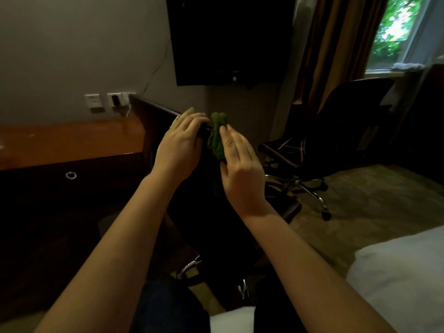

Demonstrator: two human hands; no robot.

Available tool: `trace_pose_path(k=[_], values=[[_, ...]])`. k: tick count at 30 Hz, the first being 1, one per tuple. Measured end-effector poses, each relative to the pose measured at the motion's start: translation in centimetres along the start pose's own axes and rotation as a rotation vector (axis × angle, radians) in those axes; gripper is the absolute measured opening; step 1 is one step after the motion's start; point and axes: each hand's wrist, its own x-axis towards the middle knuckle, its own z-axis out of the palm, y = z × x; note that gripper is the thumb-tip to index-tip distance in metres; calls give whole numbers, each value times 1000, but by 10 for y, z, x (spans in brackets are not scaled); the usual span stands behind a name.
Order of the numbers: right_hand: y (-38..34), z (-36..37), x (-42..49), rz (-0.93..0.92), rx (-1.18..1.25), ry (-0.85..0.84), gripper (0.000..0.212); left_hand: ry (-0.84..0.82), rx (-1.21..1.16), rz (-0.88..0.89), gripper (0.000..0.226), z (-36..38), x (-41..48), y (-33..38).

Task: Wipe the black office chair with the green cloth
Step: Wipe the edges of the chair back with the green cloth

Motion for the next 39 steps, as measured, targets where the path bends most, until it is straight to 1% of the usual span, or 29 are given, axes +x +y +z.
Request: trace_pose_path(k=[3, 6, 8, 9, 11, 12, 13, 15, 18, 21, 25, 28, 33, 36, 39], values=[[-7, 11, -14, 73, 54, -7, 51, -33, -16, -94, 56, -7, -9, -12], [-8, 26, -38, 123, 73, -63, 53, -52, -50, -187, 56, -12, -16, -22], [-7, 35, -60, 111, 42, -146, 55, -53, -74, -252, 53, -14, -16, -28], [-6, 39, -71, 101, 30, -215, 58, -56, -67, -279, 55, -16, -15, -30], [-5, 42, -92, 81, 1, -367, 66, -82, -32, -326, 65, -19, -13, -37], [-2, 44, -100, 61, -21, -411, 69, -101, -19, -348, 70, -21, -12, -40], [1, 46, -104, 46, -4, -432, 67, -123, -8, -369, 74, -23, -10, -45], [5, 50, -103, 60, 93, -462, 58, -165, 18, -398, 80, -26, -7, -54], [6, 51, -82, 117, 146, -439, 45, -174, 20, -427, 76, -28, -2, -68], [4, 53, -58, 200, 184, -411, 45, -162, -18, -423, 72, -27, -1, -82], [1, 63, -27, 289, 225, -331, 46, -155, -73, -406, 72, -27, 0, -101], [-2, 77, -1, 281, 267, -259, 46, -135, -122, -394, 79, -25, 2, -116], [-5, 120, 50, 311, 393, -268, 43, -49, -133, -331, 84, -21, 1, -148], [-12, 154, 77, 261, 440, -246, 38, -8, -153, -284, 80, -20, 4, -168], [-16, 191, 96, 218, 438, -289, 35, -1, -192, -264, 76, -19, 6, -186]])
